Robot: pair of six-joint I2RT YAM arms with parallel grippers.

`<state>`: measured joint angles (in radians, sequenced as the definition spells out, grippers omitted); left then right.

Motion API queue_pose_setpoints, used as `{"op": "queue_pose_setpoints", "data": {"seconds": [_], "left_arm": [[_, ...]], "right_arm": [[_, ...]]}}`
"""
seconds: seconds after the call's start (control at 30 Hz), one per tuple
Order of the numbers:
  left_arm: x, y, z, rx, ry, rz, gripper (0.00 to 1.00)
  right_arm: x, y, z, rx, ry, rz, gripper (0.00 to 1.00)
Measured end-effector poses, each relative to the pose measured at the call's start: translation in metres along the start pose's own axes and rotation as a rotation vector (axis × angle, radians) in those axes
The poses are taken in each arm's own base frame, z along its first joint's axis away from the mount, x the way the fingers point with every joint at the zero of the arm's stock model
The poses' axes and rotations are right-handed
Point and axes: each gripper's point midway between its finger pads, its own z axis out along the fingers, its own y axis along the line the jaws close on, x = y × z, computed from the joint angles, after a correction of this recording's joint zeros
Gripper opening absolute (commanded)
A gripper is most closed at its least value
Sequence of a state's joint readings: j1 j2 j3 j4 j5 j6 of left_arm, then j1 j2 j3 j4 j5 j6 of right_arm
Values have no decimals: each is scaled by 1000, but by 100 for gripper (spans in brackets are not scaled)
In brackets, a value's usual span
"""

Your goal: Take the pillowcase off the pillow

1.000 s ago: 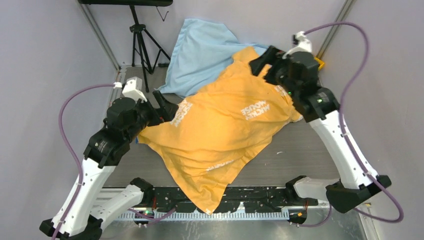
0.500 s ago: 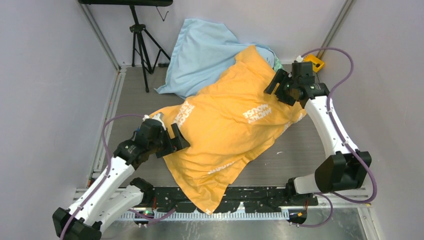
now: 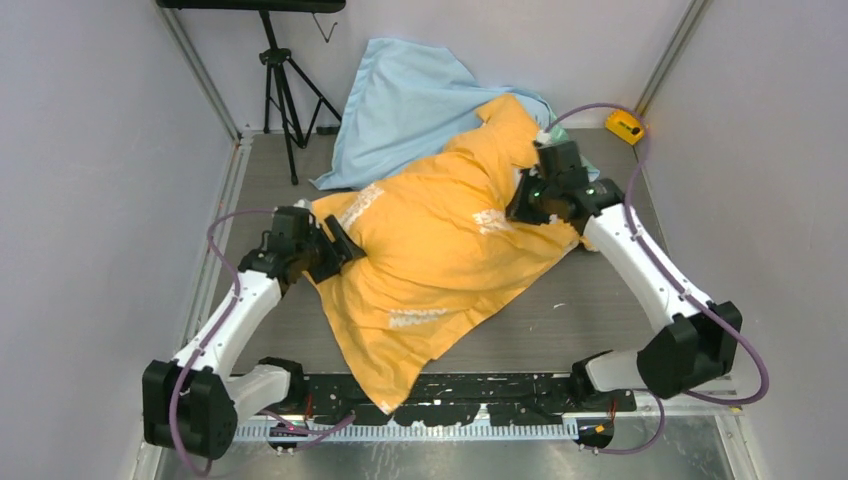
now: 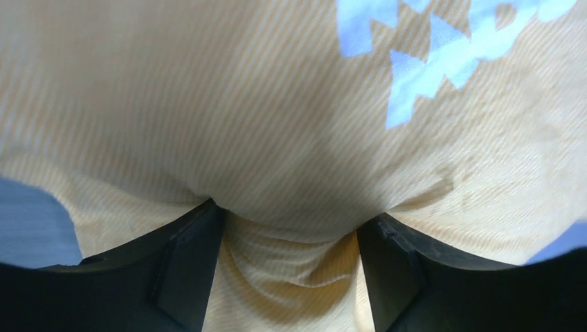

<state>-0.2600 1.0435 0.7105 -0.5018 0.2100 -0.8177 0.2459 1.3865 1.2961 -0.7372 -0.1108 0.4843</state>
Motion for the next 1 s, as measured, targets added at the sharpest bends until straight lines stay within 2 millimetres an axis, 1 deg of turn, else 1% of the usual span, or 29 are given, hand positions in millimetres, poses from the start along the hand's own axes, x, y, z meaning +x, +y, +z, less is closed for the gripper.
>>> {"op": "queue_pose_setpoints", "data": {"seconds": [0.03,0.07,0.13,0.17,0.2,0.23,0.27,0.3,0.33,0.37,0.43,0.47,0.53,0.6,0.67,0.7,0.73,0.77,0.83,0.9,0.97,1.0], "left_arm": [[-15,2,1,-9,-32,-20,70],[-32,4,2,-23,-70,-37,71],[-70,8,2,-61,-154,-57,75],[-92,8,1,-86,-197,-56,77],[-112,6,0,-107,-236,-47,78],[-135,2,-2,-124,-280,-40,80],[-153,-3,-5,-131,-315,-27,81],[-170,-10,-8,-131,-347,-16,81],[-183,-17,-13,-127,-376,4,82],[-193,-25,-19,-117,-401,18,83],[-202,-35,-31,-98,-437,53,84],[-202,-38,-38,-91,-448,74,84],[-193,-41,-50,-92,-444,128,85],[-175,-48,-59,-100,-418,214,84],[-152,-62,-61,-82,-370,297,84],[-138,-72,-61,-62,-345,341,84],[-119,-87,-60,-23,-313,397,84],[-103,-98,-61,12,-291,440,84],[-64,-123,-64,99,-245,538,85],[-33,-142,-69,171,-207,616,86],[-3,-165,-72,246,-180,707,87],[7,-172,-71,264,-169,737,88]], "right_arm": [[8,10,-4,-19,3,-15,0],[28,40,-9,-79,29,-73,0],[56,84,-21,-181,53,-141,0],[73,112,-29,-251,67,-182,1],[86,132,-36,-302,81,-209,6],[96,146,-40,-336,97,-227,16],[106,158,-43,-365,118,-241,30],[113,168,-46,-387,139,-244,45],[117,173,-47,-399,153,-242,57],[119,177,-48,-404,158,-246,67],[116,176,-49,-386,141,-249,83],[112,172,-50,-364,122,-251,87],[101,158,-54,-304,68,-257,88],[88,136,-66,-226,3,-268,89],[78,116,-80,-160,-51,-265,89],[74,107,-88,-134,-76,-261,90],[69,96,-96,-97,-103,-255,90],[65,85,-103,-63,-128,-246,90],[62,64,-114,5,-159,-218,90],[64,49,-119,59,-167,-192,91],[72,36,-116,95,-153,-175,91],[79,29,-111,112,-139,-166,91]]}}
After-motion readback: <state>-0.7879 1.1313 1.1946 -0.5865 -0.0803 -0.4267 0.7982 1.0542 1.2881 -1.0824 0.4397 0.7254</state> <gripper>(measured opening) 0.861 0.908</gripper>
